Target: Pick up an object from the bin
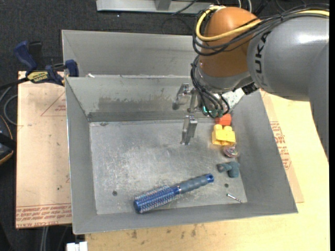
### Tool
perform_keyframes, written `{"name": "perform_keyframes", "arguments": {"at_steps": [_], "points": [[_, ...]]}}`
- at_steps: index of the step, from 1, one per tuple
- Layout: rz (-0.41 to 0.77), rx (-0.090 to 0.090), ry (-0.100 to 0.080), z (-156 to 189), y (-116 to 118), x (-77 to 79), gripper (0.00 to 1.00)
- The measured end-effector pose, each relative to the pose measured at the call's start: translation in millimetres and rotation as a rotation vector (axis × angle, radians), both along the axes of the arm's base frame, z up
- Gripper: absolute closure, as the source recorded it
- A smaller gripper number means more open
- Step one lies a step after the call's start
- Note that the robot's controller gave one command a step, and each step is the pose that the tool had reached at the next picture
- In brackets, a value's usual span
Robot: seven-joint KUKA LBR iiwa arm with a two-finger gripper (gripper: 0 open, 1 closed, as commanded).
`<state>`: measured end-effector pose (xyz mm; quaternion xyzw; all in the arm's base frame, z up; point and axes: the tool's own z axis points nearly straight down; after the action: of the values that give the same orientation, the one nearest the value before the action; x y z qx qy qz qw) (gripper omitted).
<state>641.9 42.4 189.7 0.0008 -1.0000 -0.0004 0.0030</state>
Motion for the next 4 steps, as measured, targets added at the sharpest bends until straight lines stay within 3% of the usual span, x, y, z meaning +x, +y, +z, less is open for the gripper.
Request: {"name": "perform_keyframes", "arguments": {"at_steps": [1, 2, 3, 4], "points": [[0.024, -0.001, 0.001, -24.8, -14.5, -70.5, 0.0], [0.157, 0.001, -0.011, -110.7, -30.5, -119.0, 0.0], [0.157, 0.001, -0.012, -109.4, -30.4, -117.8, 1.0], [0.218, 0.0, -0.016, 41.5, -22.3, -114.9, 1.0]]}}
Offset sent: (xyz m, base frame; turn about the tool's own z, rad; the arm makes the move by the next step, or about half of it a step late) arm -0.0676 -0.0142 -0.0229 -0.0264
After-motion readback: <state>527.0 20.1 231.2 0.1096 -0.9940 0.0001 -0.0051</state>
